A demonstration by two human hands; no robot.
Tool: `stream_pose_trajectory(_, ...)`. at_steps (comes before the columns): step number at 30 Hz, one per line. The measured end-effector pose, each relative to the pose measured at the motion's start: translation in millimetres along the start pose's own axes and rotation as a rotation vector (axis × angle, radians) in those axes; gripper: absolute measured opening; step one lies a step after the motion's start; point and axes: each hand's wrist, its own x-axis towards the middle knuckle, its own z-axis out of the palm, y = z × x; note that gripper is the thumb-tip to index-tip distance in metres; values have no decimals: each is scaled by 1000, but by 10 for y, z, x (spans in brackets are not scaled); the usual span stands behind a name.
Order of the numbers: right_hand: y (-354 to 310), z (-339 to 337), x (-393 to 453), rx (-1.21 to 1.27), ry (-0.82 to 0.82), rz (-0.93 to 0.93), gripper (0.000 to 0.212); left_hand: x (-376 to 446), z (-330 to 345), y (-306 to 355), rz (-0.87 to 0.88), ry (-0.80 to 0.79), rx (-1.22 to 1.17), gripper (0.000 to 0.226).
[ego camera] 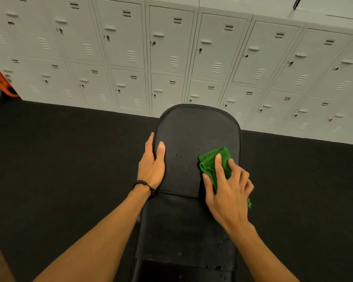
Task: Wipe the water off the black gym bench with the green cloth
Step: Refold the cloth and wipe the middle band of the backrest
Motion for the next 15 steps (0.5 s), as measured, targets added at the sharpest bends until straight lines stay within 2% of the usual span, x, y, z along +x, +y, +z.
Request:
stream_pose_trajectory(3, 155, 74, 90, -14, 56, -242, 55, -2, 87, -82, 80, 119, -3, 64)
stream_pose_trajectory(5, 157, 83, 319, 3, 52, -310, 52, -10, 103, -102, 136, 165, 10, 69)
stream_pose_trajectory(11, -210, 111, 1290, 172, 156, 2, 45, 2, 126, -167, 200, 268, 40, 66)
stream_pose_trajectory(13, -307, 135, 1346, 194, 172, 22, 45, 10, 130, -169, 207, 271, 46, 67)
stream_pose_trajectory(15, -329, 161, 1112, 202, 155, -52, 46, 9, 133, -176, 219, 261, 46, 68)
